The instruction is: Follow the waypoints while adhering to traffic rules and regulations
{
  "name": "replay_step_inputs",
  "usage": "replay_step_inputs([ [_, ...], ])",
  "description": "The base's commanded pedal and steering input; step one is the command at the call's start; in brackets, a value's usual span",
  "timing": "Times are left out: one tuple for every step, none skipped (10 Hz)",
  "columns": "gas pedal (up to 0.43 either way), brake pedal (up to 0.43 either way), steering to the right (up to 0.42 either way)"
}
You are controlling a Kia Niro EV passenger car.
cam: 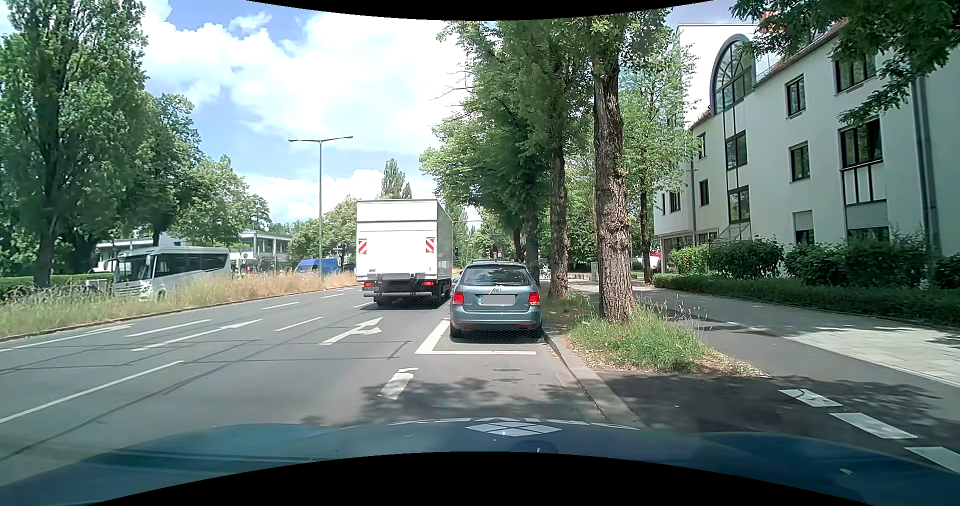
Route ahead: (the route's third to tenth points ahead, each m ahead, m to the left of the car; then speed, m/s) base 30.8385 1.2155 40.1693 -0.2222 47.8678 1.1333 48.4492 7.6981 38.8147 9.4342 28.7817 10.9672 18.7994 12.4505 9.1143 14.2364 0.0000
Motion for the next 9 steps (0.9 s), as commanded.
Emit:
replay_step_inputs([
  [0.0, 0.079, -0.608],
  [0.0, 0.073, -0.608],
  [0.0, 0.067, -0.608],
  [0.0, 0.012, -0.607],
  [0.0, 0.012, -0.608],
  [0.0, 0.018, -0.607],
  [0.0, 0.03, -0.607],
  [0.0, 0.061, -0.607],
  [0.0, 0.073, -0.607],
])
